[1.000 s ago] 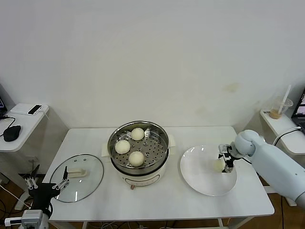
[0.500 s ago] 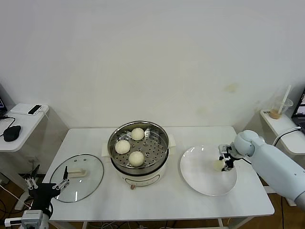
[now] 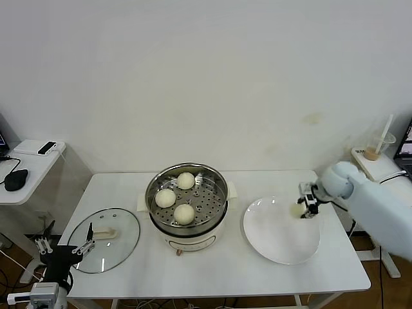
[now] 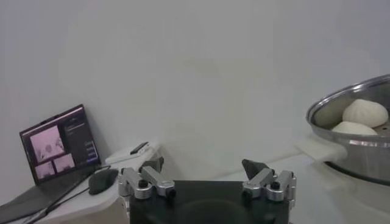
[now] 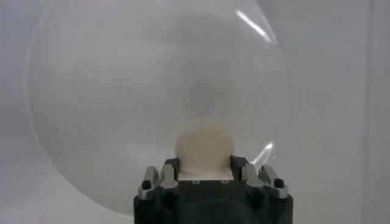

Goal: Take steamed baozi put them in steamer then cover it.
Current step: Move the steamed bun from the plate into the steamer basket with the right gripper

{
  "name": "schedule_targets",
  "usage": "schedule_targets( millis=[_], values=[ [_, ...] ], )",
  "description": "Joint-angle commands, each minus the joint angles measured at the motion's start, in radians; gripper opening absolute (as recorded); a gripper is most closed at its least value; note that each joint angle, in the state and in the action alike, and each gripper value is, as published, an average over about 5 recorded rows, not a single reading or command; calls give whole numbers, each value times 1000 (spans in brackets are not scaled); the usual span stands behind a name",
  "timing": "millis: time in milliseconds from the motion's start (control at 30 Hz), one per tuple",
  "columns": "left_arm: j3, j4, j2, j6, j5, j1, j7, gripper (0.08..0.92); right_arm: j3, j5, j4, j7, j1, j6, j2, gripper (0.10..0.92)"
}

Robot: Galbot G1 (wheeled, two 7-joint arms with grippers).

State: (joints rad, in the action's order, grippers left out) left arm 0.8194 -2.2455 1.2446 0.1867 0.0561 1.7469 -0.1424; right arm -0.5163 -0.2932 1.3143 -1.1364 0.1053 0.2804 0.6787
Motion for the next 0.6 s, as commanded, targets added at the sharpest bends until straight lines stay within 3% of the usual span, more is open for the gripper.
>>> schedule_targets(
  millis=[33,333,600],
  values=[
    [-3,3,-3,0,-1,-2,1,823,-222,211,127,7,-334,51,-44,542],
    [-13,8,-4,0,-6,-12,0,823,-428,411,152,63,-637,137,139,548],
    [-8,12,-2,-2,-9,-15,0,823,-513,528,105,147,-662,231,362,552]
  ],
)
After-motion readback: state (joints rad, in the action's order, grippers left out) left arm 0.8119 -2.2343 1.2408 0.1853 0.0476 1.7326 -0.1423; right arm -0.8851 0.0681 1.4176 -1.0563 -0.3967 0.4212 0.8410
